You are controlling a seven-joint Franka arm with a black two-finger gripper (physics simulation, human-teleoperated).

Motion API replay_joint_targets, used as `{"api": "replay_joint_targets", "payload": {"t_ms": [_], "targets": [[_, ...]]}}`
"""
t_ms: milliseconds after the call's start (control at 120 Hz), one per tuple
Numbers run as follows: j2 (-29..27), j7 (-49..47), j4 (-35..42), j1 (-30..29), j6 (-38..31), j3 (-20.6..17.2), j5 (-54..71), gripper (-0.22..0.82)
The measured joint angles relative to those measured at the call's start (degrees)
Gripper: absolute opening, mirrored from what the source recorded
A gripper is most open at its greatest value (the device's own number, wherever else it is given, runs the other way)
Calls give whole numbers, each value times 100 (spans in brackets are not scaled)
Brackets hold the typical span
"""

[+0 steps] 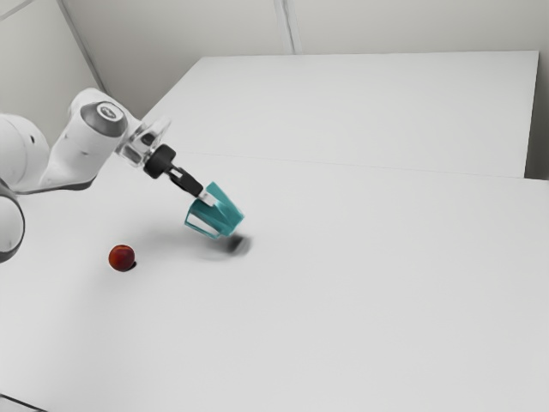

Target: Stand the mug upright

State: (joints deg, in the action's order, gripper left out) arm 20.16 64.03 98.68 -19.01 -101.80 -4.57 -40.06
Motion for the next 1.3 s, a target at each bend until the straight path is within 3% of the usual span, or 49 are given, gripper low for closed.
{"api": "replay_joint_targets", "payload": {"t_ms": [100, 242, 408, 767, 1150, 1300], "targets": [[-487, -299, 381, 329, -666, -155, 967, -18], [-842, -1088, 772, 410, -1399, -777, 2518, -18], [-1264, -2127, 1628, 420, -2022, -1142, 3534, -17], [-1979, -3745, 2802, 440, -2828, -1429, 3960, -17], [-1979, -4741, 3257, 699, -3196, -1458, 3994, -17], [-2015, -4917, 3273, 764, -3215, -1480, 3938, 14]]}}
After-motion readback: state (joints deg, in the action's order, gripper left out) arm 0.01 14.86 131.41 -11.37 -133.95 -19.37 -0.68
